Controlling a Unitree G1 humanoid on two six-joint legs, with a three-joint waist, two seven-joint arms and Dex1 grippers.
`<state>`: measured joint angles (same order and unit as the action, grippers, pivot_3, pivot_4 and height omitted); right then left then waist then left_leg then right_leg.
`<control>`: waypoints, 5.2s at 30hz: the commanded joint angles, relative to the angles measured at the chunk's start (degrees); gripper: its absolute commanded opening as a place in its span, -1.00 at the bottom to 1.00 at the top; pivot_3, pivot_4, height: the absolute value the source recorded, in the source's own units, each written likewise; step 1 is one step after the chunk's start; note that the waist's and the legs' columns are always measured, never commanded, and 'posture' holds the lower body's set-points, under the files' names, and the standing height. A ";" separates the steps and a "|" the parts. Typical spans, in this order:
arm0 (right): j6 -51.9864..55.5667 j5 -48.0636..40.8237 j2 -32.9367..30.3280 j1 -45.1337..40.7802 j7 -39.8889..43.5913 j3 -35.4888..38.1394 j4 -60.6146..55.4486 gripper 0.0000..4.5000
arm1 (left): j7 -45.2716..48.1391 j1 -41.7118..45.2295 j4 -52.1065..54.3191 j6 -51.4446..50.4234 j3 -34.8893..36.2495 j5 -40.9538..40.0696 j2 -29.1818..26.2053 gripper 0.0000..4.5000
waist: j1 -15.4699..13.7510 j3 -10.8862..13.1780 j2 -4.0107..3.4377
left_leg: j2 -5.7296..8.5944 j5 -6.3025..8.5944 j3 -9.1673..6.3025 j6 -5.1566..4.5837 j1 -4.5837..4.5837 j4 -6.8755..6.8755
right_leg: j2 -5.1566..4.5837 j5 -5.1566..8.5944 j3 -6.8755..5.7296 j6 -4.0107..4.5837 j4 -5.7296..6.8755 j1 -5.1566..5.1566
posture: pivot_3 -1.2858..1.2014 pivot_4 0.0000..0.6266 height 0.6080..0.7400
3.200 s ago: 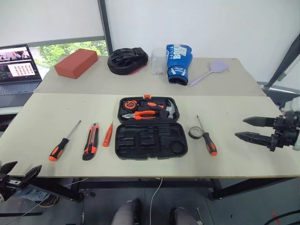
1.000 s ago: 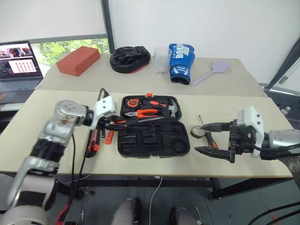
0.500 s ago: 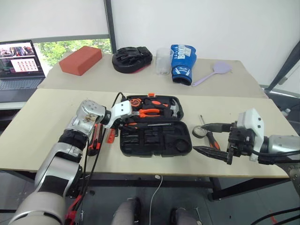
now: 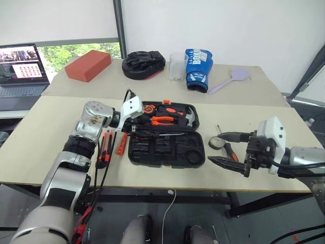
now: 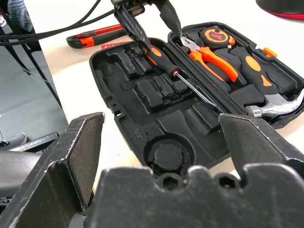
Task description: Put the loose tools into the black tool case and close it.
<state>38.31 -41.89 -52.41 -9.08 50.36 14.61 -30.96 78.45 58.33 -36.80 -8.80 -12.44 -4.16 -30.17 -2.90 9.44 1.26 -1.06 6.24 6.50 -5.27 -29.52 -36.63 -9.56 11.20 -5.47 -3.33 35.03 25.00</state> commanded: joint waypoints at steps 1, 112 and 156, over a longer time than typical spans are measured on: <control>-0.60 -0.39 -0.01 -1.71 0.02 0.62 -0.17 1.00 | -0.86 0.82 0.47 0.87 0.28 0.60 0.17 -0.37 | 0.08 0.00 0.00 | 0.00 0.00 0.00 0.00 0.01 0.00 | 0.00 -0.01 0.00 -0.01 0.01 -0.01 | 0.03 -0.52 0.67; -44.39 39.11 21.61 -46.74 20.57 -32.67 67.09 -0.54 | -6.63 -26.75 47.05 -30.79 15.71 -26.89 -19.99 1.00 | 2.63 0.03 -0.63 | 0.00 -0.58 0.15 0.92 0.29 0.64 | 0.24 -0.09 0.21 0.04 0.18 0.23 | 0.03 -0.52 0.67; -35.96 44.81 30.59 -45.49 15.85 -33.20 68.77 -0.99 | -7.28 -24.75 44.39 -29.15 14.08 -25.82 -19.46 1.00 | 2.72 0.03 -0.64 | 0.00 -0.67 0.16 1.06 0.30 0.68 | 0.27 0.01 0.22 0.20 0.79 0.53 | 0.03 -0.52 0.67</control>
<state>4.08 1.01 -21.41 -55.16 66.23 -17.43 37.81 71.32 33.34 6.40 -38.92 0.59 -29.49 -49.12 -0.18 9.47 0.62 -1.07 5.57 6.67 -4.21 -29.23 -35.95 -9.29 11.21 -5.25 -3.12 35.83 25.54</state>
